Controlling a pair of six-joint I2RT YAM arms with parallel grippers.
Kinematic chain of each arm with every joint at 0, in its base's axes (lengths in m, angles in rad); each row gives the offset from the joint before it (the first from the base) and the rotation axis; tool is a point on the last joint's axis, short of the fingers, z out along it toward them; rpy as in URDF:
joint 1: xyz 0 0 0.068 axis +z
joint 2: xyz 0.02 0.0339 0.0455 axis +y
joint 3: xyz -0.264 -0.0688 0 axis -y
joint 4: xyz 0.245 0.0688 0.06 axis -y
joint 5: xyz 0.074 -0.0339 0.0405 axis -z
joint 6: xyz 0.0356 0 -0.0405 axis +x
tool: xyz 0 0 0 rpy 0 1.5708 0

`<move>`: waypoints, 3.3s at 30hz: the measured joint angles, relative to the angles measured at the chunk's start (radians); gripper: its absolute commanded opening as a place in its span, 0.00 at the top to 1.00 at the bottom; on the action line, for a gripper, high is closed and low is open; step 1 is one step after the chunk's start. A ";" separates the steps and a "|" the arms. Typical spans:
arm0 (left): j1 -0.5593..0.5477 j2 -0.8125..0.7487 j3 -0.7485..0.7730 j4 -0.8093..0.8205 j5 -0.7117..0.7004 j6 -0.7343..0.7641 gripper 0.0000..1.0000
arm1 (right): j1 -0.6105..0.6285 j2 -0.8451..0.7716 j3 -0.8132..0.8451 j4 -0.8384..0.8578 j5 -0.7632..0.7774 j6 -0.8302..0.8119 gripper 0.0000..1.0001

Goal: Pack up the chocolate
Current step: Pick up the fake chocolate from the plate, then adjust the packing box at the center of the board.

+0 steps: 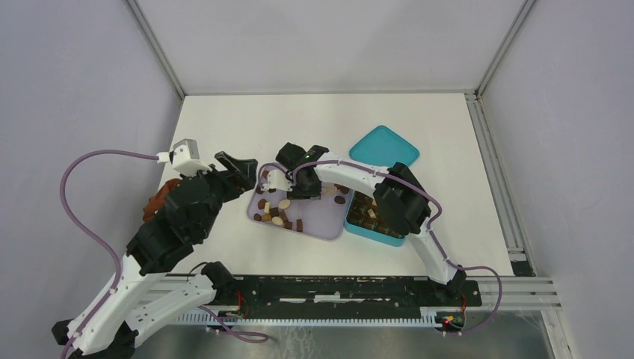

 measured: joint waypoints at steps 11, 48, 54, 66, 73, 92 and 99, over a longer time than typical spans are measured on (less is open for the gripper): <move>0.000 0.000 0.000 0.000 0.000 0.000 0.14 | 0.005 0.014 0.023 -0.006 0.006 0.002 0.56; 0.000 0.001 0.000 0.001 0.001 0.000 0.14 | 0.020 -0.080 -0.051 -0.003 -0.075 0.008 0.80; 0.000 0.000 0.000 0.001 0.001 -0.009 0.14 | 0.019 -0.163 -0.124 -0.002 -0.099 0.010 0.81; 0.000 0.009 -0.001 0.012 0.011 -0.022 0.14 | 0.008 -0.426 -0.289 0.006 -0.166 0.010 0.81; 0.000 0.044 -0.004 0.036 0.036 -0.023 0.14 | -0.066 -0.641 -0.498 0.007 -0.192 0.000 0.81; 0.000 0.433 -0.082 0.281 0.340 -0.010 0.18 | -0.425 -1.012 -0.856 -0.047 -0.216 -0.059 0.81; -0.003 0.666 -0.095 0.436 0.517 -0.006 0.29 | -0.534 -1.023 -0.870 -0.048 -0.247 -0.063 0.81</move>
